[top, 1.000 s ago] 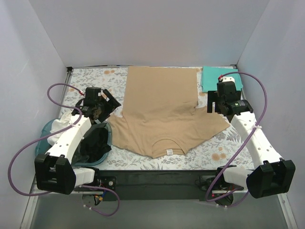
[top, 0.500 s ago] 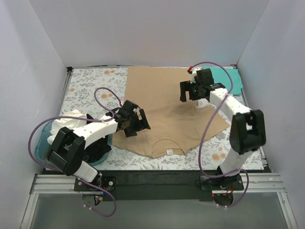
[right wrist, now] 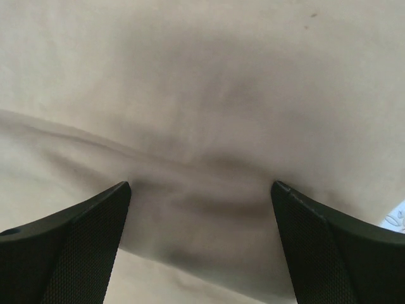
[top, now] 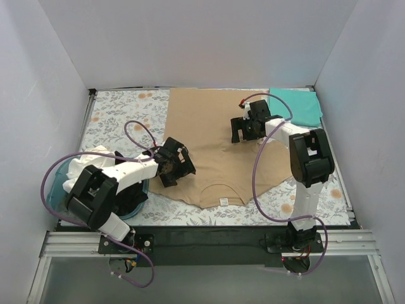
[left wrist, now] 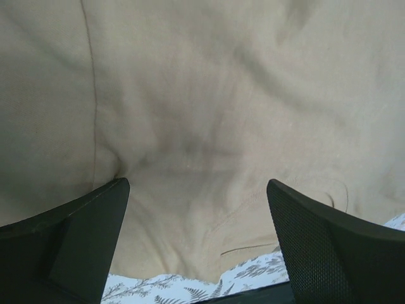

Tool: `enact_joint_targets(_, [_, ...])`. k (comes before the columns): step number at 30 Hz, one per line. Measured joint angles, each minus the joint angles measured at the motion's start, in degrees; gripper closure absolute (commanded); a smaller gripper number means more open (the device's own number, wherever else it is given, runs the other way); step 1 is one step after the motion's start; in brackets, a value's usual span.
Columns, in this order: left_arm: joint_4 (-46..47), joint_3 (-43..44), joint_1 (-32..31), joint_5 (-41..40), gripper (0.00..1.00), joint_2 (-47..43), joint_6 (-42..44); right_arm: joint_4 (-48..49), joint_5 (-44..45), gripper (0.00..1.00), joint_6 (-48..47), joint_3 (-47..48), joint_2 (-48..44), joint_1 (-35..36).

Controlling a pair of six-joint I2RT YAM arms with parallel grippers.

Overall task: Fold and stack the t-shirts
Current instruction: Flatten the tshirt out

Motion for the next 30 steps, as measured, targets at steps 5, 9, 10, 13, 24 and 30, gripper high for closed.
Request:
enact_joint_targets(5, [-0.9, 5.6, 3.6, -0.6, 0.09, 5.5, -0.6, 5.7, 0.3, 0.02, 1.6, -13.0, -7.7, 0.3])
enact_joint_targets(9, [-1.8, 11.1, 7.5, -2.0, 0.09, 10.4, -0.3, 10.5, 0.4, 0.02, 4.3, -24.3, -16.0, 1.3])
enact_joint_targets(10, [-2.1, 12.9, 8.3, -2.3, 0.08, 11.8, -0.2, 11.2, 0.5, 0.02, 5.0, -27.0, -18.1, 1.9])
enact_joint_targets(13, [-3.8, 21.3, 10.6, -3.8, 0.08, 18.6, 1.4, 14.3, 1.5, 0.02, 8.1, -35.5, -25.1, 5.7])
enact_joint_targets(24, [-8.7, 69.3, 11.9, -4.7, 0.08, 50.6, 13.8, 18.5, 6.1, 0.02, 25.0, -47.1, -36.9, 37.8])
enact_joint_targets(30, [-8.2, 66.3, 11.8, -1.7, 0.08, 48.6, 17.6, 14.8, 10.1, 0.02, 26.7, -44.5, -39.8, 40.5])
